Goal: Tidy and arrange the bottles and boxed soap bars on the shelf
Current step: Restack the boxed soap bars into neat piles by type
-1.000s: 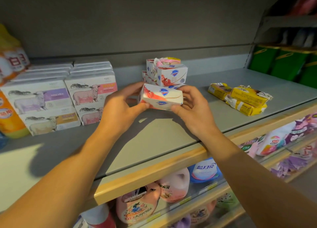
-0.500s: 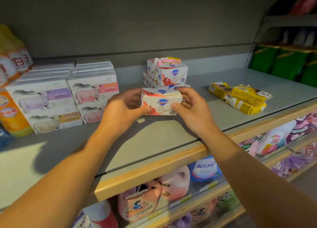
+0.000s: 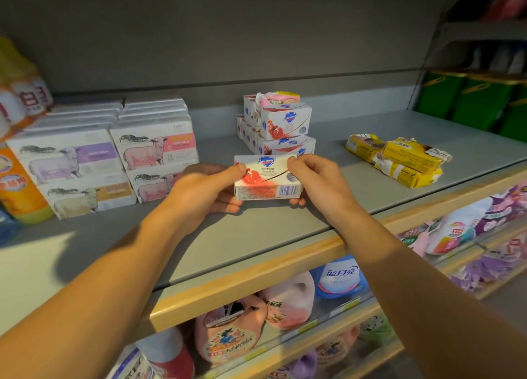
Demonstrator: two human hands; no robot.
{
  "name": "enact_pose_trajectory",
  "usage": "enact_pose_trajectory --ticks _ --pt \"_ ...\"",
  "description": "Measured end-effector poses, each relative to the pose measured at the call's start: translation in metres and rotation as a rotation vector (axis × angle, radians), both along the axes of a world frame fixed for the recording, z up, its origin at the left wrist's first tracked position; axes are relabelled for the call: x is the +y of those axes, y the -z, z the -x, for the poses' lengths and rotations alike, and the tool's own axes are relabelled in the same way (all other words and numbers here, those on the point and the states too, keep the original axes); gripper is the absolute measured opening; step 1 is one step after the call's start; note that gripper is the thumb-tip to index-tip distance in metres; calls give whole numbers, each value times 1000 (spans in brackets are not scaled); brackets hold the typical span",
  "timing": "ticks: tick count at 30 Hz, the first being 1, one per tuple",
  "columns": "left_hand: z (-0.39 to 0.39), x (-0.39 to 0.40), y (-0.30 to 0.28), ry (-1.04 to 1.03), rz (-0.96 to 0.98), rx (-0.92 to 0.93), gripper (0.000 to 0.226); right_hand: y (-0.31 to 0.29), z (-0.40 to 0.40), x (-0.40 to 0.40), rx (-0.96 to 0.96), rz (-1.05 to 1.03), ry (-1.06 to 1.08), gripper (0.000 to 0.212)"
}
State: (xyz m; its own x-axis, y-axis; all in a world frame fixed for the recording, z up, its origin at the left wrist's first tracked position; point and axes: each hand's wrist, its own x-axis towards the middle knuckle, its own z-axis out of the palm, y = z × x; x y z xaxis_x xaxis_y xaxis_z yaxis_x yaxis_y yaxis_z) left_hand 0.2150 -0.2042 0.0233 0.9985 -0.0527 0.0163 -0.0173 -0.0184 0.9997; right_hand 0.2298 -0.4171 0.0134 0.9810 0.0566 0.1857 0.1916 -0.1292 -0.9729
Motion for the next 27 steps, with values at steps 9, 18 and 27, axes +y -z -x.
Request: enact_pose_trajectory --ticks 9,18,27 --pt "11 7 -8 -83 -313 -272 23 -5 6 6 -191 262 -52 43" --pt "46 68 11 -176 -1040 -541 35 -5 8 28 -495 851 92 57" --pt "48 74 12 -112 -1076 -511 36 -13 -29 65 -649 1114 119 44"
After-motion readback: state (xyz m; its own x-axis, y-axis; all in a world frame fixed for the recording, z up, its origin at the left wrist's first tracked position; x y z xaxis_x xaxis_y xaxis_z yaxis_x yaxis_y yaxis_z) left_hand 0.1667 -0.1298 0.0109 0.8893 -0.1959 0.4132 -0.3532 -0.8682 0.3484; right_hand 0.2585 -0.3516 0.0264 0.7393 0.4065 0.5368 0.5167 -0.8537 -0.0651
